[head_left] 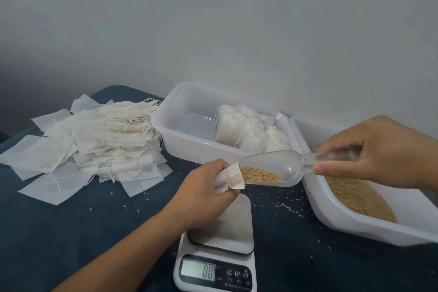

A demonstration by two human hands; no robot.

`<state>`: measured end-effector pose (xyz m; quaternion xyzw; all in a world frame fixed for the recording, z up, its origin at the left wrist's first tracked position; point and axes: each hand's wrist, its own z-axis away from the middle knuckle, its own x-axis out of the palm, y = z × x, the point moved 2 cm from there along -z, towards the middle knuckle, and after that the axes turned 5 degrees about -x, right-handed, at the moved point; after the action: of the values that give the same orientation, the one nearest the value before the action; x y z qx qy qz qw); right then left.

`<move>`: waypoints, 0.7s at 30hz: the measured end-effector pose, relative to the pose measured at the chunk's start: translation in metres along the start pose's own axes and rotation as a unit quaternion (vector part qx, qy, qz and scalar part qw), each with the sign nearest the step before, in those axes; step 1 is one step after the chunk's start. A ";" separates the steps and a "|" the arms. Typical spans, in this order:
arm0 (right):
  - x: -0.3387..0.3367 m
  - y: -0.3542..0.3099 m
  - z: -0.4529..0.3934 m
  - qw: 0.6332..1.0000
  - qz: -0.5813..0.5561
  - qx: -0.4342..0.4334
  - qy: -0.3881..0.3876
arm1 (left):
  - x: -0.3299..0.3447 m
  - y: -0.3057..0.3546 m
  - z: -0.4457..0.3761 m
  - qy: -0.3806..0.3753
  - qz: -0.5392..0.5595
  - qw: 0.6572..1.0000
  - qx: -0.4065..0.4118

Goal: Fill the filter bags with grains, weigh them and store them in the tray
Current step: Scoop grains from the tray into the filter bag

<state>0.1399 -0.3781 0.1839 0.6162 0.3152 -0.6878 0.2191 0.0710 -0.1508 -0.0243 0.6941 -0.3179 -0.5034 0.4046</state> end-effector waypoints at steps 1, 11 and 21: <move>0.000 0.001 0.000 1.000 0.004 -0.003 0.000 | 0.000 0.000 0.000 0.001 0.003 1.000 0.000; 0.019 0.024 0.003 0.998 -0.063 -0.008 0.025 | -0.002 0.000 -0.001 0.006 0.077 0.997 -0.009; 0.048 0.047 0.006 0.988 -0.139 0.007 0.069 | -0.003 0.002 -0.001 -0.005 0.163 0.986 -0.041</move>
<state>0.1612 -0.4112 0.1287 0.6140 0.4074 -0.6693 0.0947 0.0714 -0.1492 -0.0207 0.6134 -0.4081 -0.4466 0.5078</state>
